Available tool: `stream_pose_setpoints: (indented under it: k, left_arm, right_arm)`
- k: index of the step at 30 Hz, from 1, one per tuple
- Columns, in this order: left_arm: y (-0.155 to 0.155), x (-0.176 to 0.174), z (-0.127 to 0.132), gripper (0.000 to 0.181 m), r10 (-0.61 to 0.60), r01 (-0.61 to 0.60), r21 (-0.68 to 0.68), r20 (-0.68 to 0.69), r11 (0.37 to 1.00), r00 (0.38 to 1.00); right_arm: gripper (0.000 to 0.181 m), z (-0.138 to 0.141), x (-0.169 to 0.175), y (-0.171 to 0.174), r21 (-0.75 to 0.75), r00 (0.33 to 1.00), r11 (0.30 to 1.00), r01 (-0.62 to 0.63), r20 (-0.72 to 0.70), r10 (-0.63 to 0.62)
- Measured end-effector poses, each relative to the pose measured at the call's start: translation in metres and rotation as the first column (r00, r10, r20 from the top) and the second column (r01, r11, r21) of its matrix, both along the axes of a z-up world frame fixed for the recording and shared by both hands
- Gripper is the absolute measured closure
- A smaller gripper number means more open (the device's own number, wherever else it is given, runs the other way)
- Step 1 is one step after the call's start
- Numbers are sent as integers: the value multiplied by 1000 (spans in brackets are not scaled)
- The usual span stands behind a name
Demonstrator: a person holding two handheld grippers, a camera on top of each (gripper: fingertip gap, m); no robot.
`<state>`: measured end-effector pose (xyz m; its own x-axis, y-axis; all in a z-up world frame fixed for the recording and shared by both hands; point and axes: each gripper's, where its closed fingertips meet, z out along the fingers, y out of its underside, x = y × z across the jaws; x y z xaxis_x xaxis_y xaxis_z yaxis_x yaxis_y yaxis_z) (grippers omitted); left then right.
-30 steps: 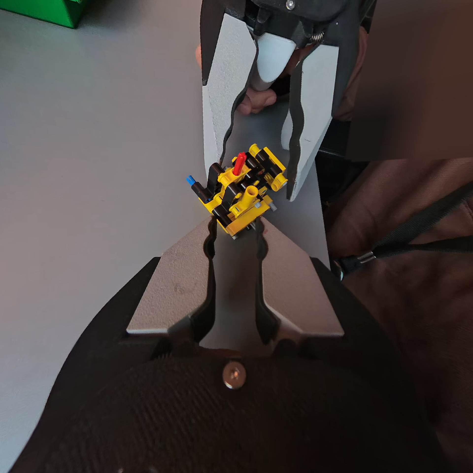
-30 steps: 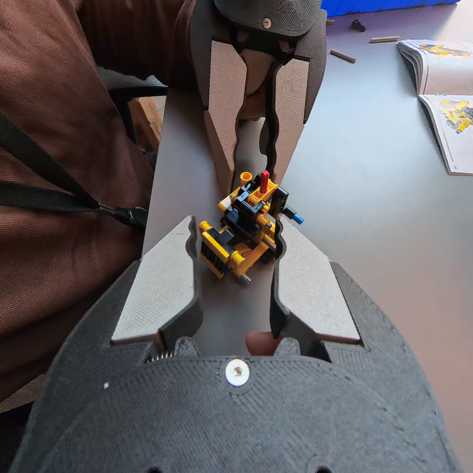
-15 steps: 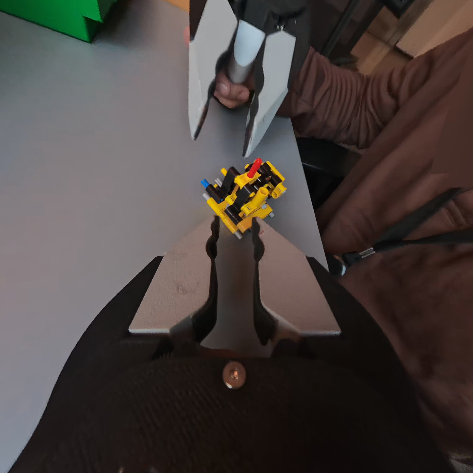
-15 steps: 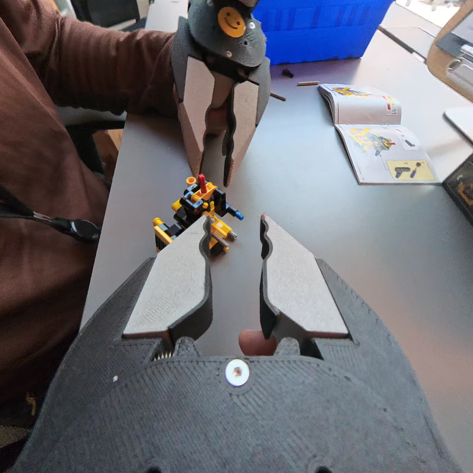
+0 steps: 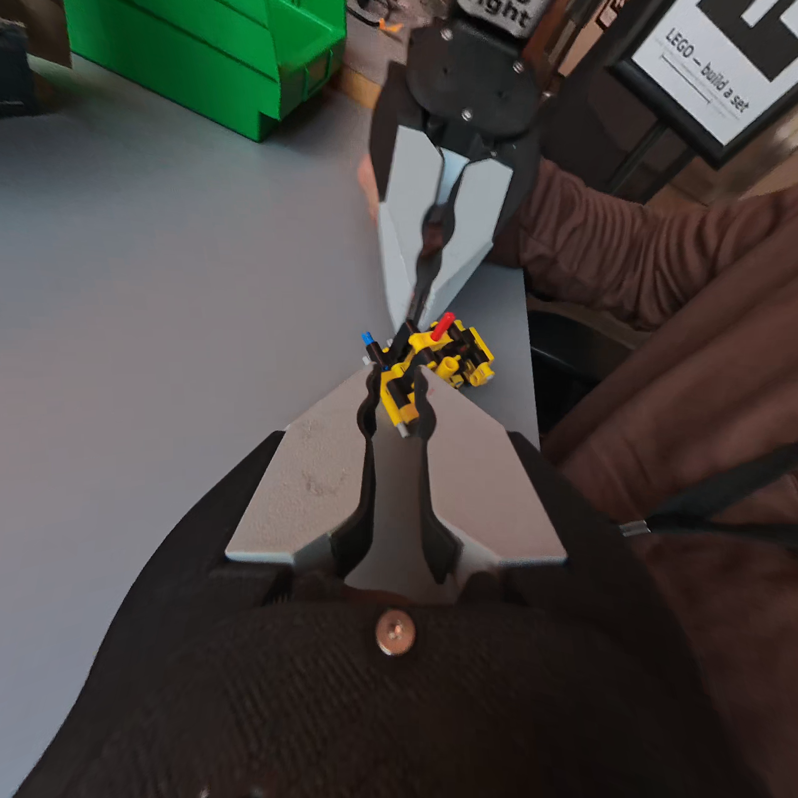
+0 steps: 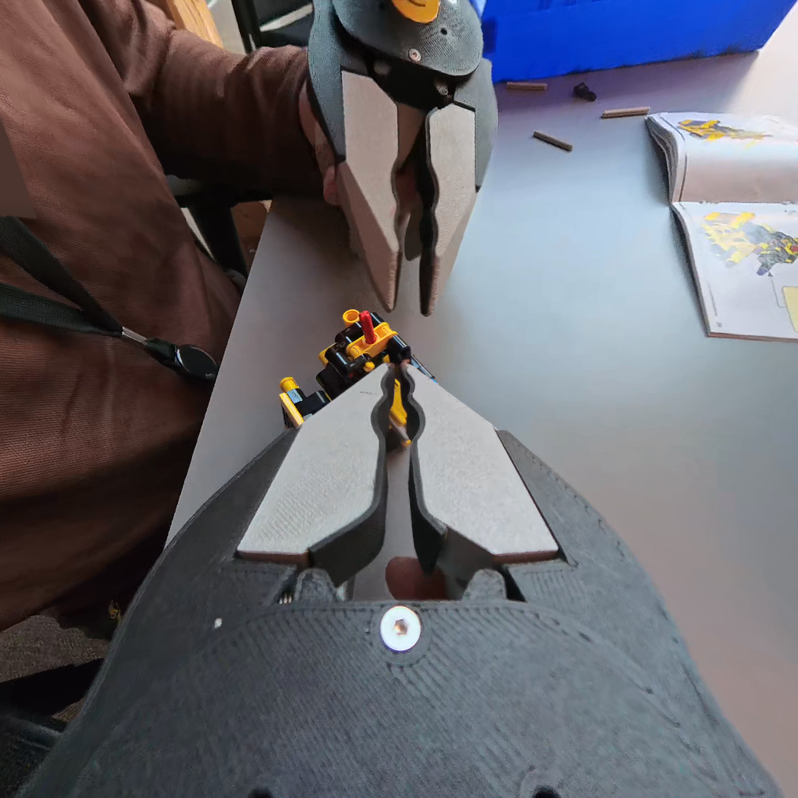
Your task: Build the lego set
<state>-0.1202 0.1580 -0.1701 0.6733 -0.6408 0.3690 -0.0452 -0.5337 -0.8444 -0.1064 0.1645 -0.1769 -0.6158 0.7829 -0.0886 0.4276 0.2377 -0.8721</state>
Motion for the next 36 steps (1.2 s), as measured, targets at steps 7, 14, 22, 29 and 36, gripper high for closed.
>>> stream_pose_setpoints:
  k: [7,14,22,29,36]
  left_arm:
    - [-9,3,-1,161,-71,72,15,-33,997,997]
    - [-27,23,-7,138,-141,142,6,-86,990,986]
    - [-9,14,-14,145,-32,35,15,-164,999,986]
    - [5,-5,-5,151,83,-81,27,-83,996,993]
    - [-14,13,-2,155,-91,98,67,-99,993,991]
  right_arm:
    - [176,-4,9,-8,-23,994,994,105,28,-104]
    - [165,11,13,9,-104,986,980,168,16,-167]
    - [165,-8,56,-12,-42,981,982,184,66,-181]
    - [163,-13,55,-49,54,990,991,126,56,-129]
    - [166,8,39,0,75,951,948,308,-25,-307]
